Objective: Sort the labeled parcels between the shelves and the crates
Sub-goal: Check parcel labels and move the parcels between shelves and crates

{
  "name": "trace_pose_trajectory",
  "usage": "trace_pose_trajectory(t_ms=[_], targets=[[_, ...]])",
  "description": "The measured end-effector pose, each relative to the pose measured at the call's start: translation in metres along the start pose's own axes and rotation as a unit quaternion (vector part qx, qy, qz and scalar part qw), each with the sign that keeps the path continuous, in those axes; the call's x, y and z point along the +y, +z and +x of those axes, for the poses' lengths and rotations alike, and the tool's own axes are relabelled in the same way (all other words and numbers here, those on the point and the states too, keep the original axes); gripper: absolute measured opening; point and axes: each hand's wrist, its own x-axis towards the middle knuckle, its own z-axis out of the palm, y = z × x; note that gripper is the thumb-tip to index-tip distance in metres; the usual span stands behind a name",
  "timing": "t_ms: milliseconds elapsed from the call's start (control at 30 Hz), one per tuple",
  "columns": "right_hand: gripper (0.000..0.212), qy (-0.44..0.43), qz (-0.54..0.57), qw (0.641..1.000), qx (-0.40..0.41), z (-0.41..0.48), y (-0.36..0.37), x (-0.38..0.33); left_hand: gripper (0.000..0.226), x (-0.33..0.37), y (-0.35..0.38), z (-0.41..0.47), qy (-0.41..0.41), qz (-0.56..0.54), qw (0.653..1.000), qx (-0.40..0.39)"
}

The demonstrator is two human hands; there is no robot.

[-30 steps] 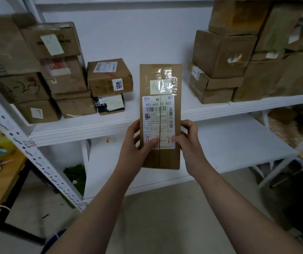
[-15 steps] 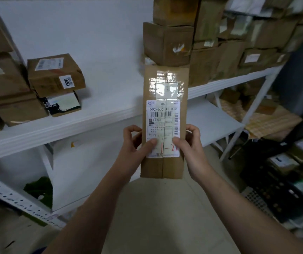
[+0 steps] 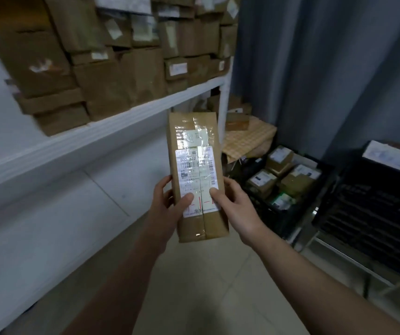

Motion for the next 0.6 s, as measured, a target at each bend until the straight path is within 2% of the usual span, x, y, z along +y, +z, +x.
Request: trace_pose_trajectory(t_ms=[133,300,600], targets=[[0.030,0.010,-0.011,0.999,0.045,0.000,-0.071,0.006,0.049,-0.021,0.069,0.022,-0.005,-0.003,0.999,-0.035],[0.035,0.034,-0.012,0.995,0.098,0.014,-0.123,0.017,0.045,-0.032,0.123,0.048,-0.010,0.008,0.997,-0.077],[0.041,0.095,-0.011,0.983,0.154,0.081,-0.183,0.048,0.053,-0.066,0.179,0.143,-0.073,0.017,0.988,-0.139]])
